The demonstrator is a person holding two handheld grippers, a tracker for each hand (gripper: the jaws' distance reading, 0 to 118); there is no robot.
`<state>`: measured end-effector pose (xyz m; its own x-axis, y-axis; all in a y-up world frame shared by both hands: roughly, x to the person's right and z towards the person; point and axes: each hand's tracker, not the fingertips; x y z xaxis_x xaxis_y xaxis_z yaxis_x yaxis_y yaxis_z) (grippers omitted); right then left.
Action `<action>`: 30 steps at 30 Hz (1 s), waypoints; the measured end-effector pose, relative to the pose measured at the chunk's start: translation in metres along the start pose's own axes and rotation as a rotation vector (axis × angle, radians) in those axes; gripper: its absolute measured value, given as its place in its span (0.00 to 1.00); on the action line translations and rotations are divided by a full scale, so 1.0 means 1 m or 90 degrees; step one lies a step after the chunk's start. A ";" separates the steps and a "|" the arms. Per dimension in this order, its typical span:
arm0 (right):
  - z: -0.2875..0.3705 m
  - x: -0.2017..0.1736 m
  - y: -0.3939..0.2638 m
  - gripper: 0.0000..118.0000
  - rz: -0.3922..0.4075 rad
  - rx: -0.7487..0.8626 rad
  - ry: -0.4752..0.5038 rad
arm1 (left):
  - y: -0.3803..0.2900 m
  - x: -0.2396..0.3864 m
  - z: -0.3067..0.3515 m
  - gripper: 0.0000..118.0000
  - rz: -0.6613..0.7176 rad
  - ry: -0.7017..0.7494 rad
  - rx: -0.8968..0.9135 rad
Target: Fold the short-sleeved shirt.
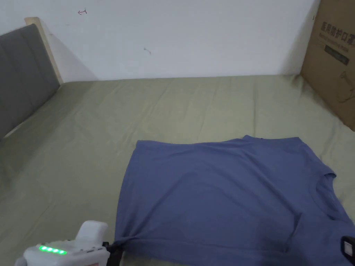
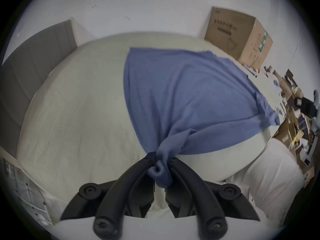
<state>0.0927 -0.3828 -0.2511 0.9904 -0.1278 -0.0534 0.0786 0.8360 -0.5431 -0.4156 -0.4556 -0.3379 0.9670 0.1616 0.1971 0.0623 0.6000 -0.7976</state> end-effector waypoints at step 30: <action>-0.046 0.109 -0.028 0.04 -0.117 -0.229 -0.065 | -0.007 0.022 0.026 0.06 0.061 0.070 0.053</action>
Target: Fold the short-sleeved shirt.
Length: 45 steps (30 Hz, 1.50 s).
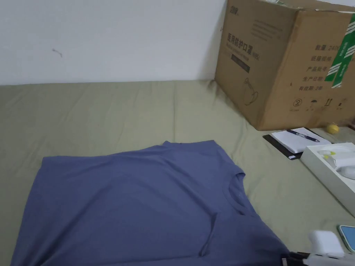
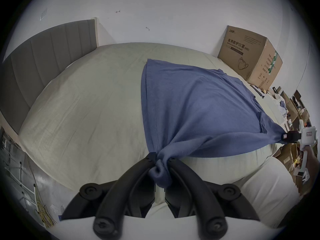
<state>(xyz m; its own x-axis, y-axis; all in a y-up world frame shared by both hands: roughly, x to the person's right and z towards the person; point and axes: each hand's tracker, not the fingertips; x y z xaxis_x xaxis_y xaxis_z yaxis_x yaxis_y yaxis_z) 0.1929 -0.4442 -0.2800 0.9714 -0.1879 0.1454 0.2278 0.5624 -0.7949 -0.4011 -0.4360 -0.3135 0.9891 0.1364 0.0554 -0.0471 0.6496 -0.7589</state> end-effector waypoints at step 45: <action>0.008 -0.109 0.132 0.41 0.050 0.333 0.024 | 0.123 0.020 0.000 0.54 0.010 -0.066 0.235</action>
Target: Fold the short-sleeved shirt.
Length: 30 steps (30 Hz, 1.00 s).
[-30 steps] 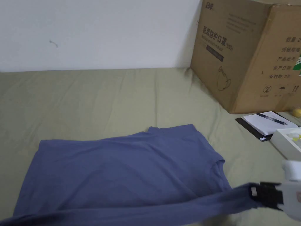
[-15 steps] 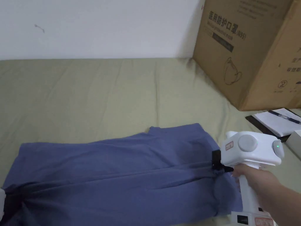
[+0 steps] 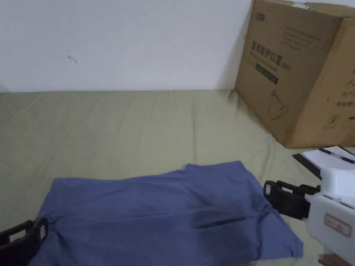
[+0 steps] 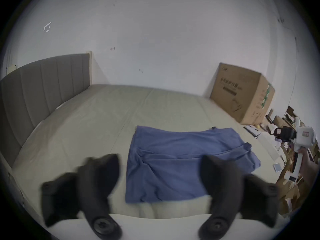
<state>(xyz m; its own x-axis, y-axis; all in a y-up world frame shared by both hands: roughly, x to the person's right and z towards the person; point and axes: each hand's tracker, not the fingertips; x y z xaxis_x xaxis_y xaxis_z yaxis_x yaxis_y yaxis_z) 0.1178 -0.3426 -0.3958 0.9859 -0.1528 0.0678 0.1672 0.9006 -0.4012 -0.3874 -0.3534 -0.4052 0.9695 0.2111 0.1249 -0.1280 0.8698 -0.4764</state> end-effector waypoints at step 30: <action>0.040 -0.053 -0.064 0.00 0.111 -0.120 0.085 | -0.039 -0.080 -0.152 0.96 0.118 0.116 -0.428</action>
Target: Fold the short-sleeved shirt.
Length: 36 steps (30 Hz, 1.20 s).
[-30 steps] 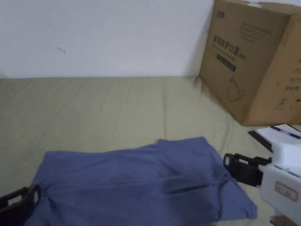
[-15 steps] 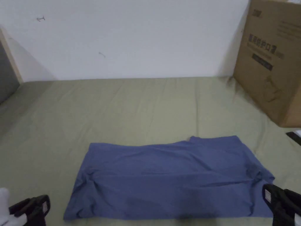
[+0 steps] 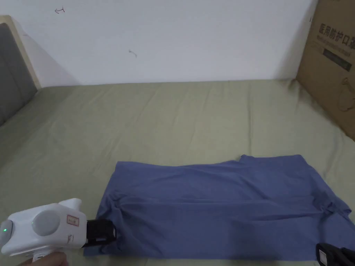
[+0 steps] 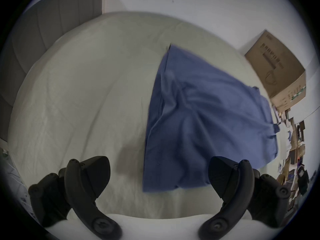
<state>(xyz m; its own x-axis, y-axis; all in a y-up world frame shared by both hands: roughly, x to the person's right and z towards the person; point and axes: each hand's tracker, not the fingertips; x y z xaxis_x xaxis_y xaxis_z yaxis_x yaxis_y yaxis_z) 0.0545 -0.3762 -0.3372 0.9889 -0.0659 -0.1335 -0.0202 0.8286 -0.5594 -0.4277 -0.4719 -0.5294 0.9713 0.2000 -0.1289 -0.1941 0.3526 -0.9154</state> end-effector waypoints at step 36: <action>-0.193 0.211 0.001 0.74 -0.221 -0.404 -0.134 | -0.026 0.021 0.019 0.03 -0.056 -0.013 0.081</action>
<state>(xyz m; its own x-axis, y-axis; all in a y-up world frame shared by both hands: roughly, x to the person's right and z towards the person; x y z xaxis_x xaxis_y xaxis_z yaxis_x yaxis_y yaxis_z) 0.2343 -0.4966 -0.5239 0.9598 -0.1052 0.2602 0.2800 0.2956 -0.9134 -0.4053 -0.4590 -0.5013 0.9825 0.1816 -0.0417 -0.1258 0.4818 -0.8672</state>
